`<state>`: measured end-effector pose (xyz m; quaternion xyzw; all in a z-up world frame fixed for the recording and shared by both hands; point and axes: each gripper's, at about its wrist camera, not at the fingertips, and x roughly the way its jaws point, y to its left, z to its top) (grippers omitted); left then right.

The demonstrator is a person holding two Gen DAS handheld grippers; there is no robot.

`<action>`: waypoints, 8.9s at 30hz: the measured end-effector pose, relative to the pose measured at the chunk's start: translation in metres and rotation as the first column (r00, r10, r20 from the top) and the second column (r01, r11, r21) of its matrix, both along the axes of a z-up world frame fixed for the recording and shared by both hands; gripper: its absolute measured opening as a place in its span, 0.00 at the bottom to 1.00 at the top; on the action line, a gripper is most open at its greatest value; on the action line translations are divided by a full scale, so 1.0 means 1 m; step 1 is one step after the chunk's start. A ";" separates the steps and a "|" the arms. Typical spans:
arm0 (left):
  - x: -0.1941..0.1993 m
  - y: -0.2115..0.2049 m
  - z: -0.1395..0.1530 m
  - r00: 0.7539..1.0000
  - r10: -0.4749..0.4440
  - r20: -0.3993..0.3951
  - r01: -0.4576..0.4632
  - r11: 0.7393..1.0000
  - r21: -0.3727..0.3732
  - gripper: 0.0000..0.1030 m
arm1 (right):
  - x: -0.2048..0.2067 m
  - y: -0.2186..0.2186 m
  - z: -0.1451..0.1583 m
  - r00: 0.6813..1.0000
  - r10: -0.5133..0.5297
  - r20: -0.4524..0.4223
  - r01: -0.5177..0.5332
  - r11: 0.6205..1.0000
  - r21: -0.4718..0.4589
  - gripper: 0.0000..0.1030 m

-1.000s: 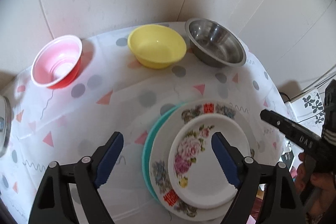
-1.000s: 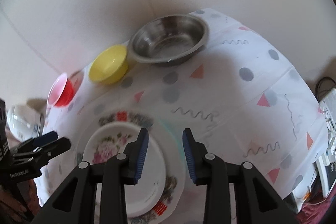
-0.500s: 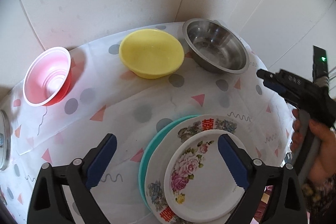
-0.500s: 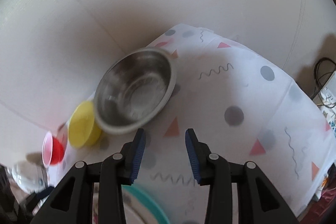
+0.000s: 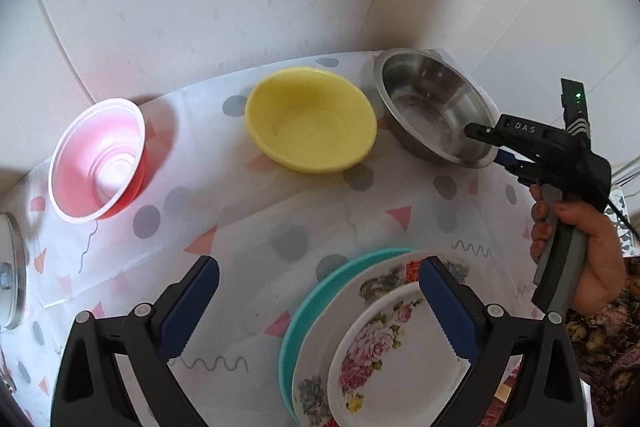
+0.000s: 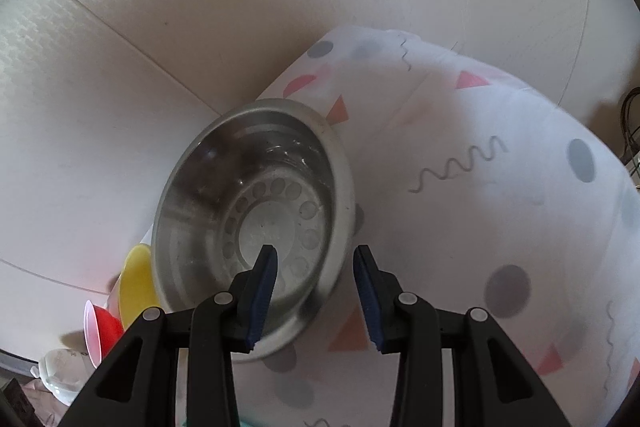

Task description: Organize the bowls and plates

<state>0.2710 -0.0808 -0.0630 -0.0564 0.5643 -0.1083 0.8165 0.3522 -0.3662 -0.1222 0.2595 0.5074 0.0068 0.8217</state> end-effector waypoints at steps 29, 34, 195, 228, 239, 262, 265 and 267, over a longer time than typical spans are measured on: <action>0.059 -0.055 0.004 0.997 -0.011 0.074 0.011 1.000 -0.002 0.98 | -0.025 -0.016 -0.019 0.998 0.064 -0.024 -0.065 0.997 -0.031 0.19; 0.063 -0.069 -0.001 0.998 -0.026 0.064 0.029 0.999 -0.045 0.98 | -0.029 -0.028 -0.023 0.999 0.045 -0.024 -0.045 0.999 -0.015 0.19; -0.179 0.171 -0.058 0.923 0.384 -0.018 -0.384 0.922 -0.056 0.26 | -0.118 0.302 -0.036 0.741 0.670 -0.046 -0.672 0.738 -0.071 0.17; -0.171 0.198 -0.059 0.887 0.460 -0.030 -0.461 0.886 -0.043 0.41 | -0.076 0.209 0.007 0.871 0.491 -0.002 -0.491 0.870 -0.034 0.25; -0.148 0.203 -0.028 0.881 0.472 0.020 -0.471 0.881 -0.045 0.60 | -0.041 0.178 0.008 0.907 0.420 0.022 -0.419 0.907 -0.047 0.27; -0.036 0.094 0.008 0.972 0.231 0.040 -0.230 0.973 -0.022 0.78 | 0.080 0.143 -0.022 0.938 0.345 -0.002 -0.345 0.938 -0.024 0.33; -0.023 0.084 0.007 0.975 0.220 0.034 -0.219 0.975 -0.020 0.78 | 0.094 0.145 -0.033 0.937 0.350 -0.018 -0.350 0.937 0.010 0.33; -0.011 0.075 0.005 0.977 0.211 0.023 -0.210 0.978 -0.008 0.78 | 0.098 0.147 -0.040 0.934 0.357 -0.025 -0.356 0.934 0.019 0.33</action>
